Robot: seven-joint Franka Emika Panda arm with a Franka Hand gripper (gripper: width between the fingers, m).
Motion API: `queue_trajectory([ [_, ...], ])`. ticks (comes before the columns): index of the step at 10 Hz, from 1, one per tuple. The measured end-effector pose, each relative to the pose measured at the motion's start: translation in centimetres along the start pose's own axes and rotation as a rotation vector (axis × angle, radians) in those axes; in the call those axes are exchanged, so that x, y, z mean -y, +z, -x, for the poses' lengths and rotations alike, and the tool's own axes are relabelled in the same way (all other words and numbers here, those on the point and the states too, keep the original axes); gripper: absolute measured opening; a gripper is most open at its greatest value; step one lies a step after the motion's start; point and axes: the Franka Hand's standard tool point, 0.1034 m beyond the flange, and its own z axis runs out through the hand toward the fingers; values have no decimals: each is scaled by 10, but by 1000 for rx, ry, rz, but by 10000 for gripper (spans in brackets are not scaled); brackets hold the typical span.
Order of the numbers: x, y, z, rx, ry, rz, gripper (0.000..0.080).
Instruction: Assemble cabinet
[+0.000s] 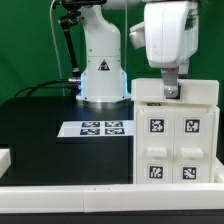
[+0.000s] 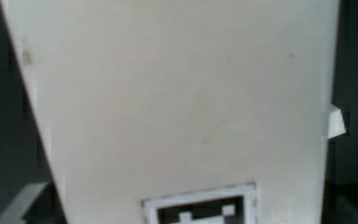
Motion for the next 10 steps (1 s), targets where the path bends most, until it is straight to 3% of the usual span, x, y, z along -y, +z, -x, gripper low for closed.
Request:
queue_trajectory([
  [2, 0, 0, 0, -1, 43, 0, 558],
  [7, -1, 0, 3, -13, 466, -9, 558],
  [10, -2, 1, 3, -35, 790, 9, 560],
])
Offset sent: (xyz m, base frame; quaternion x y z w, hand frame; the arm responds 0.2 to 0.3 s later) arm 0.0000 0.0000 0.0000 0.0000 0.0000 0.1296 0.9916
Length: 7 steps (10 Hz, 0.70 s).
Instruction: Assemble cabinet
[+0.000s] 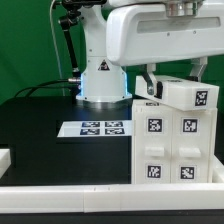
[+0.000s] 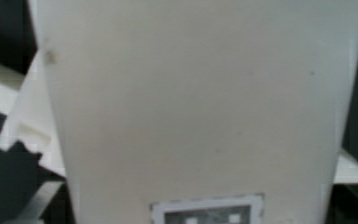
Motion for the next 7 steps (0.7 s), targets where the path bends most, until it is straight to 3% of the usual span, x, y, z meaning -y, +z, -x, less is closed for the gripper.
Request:
queue_trajectory([
  [7, 1, 0, -1, -9, 453, -3, 560],
])
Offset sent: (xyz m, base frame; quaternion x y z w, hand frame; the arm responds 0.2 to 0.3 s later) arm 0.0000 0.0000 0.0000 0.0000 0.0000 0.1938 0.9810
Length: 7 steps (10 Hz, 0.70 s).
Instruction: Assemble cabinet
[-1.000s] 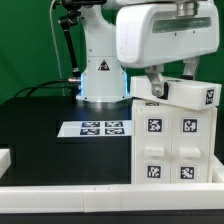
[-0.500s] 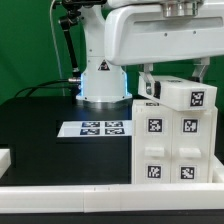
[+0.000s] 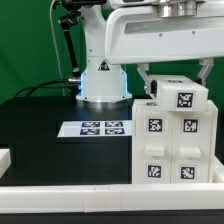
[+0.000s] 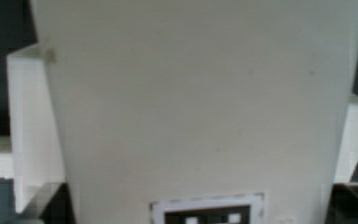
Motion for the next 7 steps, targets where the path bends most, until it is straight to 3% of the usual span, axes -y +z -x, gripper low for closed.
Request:
queue_trajectory([
  [2, 4, -1, -1, -28, 213, -7, 560],
  [6, 6, -1, 3, -98, 674, -66, 560],
  [7, 9, -2, 2, -98, 830, -92, 560],
])
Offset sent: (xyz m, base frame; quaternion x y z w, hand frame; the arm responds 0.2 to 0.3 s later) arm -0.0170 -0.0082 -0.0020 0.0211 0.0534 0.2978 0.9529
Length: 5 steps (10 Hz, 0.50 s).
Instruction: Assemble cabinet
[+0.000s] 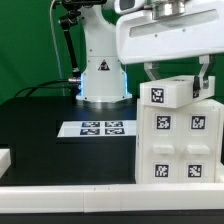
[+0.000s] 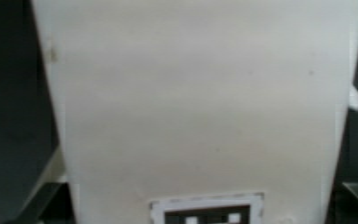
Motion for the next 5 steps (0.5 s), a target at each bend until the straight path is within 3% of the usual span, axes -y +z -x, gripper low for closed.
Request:
queue_trajectory([
  [5, -1, 3, -5, 41, 437, -34, 560],
])
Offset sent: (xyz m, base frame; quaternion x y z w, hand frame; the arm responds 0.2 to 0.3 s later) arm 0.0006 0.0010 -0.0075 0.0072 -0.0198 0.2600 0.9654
